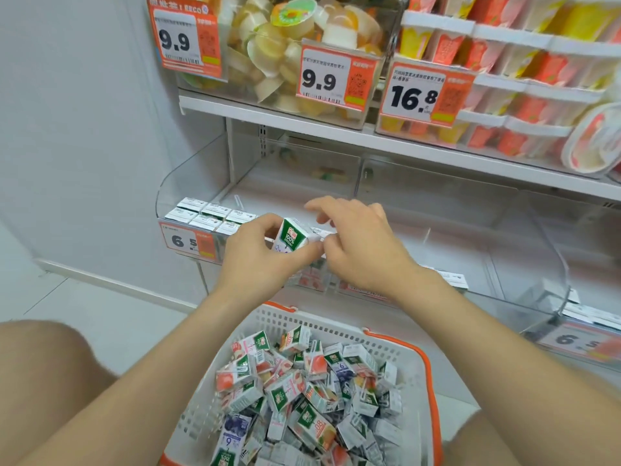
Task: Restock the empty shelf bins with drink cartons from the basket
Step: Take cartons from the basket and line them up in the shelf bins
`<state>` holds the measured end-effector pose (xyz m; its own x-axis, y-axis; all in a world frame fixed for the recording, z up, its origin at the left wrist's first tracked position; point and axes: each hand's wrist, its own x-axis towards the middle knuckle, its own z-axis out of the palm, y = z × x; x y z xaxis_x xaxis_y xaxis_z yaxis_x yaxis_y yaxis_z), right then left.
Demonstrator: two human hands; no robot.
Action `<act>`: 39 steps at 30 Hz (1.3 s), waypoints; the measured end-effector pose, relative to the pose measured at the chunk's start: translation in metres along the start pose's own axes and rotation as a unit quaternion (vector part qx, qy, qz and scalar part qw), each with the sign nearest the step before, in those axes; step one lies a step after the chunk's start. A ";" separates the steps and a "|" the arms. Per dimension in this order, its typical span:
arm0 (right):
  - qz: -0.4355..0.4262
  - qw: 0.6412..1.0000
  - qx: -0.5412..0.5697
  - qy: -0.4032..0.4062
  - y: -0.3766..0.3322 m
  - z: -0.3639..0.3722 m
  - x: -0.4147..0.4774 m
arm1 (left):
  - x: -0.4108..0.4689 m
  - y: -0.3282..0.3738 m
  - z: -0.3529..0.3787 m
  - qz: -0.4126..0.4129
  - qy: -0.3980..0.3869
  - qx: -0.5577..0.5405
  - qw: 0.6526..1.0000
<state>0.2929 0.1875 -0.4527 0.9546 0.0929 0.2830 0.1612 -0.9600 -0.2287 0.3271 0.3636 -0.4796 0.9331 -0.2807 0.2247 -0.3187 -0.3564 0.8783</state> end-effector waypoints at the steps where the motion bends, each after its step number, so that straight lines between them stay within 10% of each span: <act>1: 0.021 0.992 0.121 -0.014 0.003 -0.008 -0.007 | -0.001 0.003 0.002 0.010 -0.033 -0.024 0.999; 6: 0.015 0.945 0.313 -0.092 0.018 -0.045 -0.041 | -0.007 0.016 0.020 -0.077 -0.174 -0.195 0.962; 16: 0.285 0.851 0.441 0.009 0.062 -0.081 -0.098 | -0.035 0.082 0.115 0.091 0.006 -0.070 0.993; 24: 0.290 0.929 0.131 0.188 0.119 -0.117 -0.158 | -0.043 0.123 0.192 0.191 -0.154 -0.049 0.968; 30: 0.293 0.915 0.036 0.274 0.183 -0.142 -0.208 | -0.049 0.142 0.252 0.225 -0.214 0.074 0.948; 39: 0.353 0.930 -0.049 0.084 0.261 -0.141 -0.237 | -0.054 0.152 0.320 0.273 -0.240 0.279 0.889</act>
<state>0.0732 -0.1222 -0.4483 0.7595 -0.6056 0.2376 -0.5237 -0.7859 -0.3289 0.1748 0.0389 -0.4932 0.4787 -0.8476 0.2288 -0.8598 -0.3998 0.3177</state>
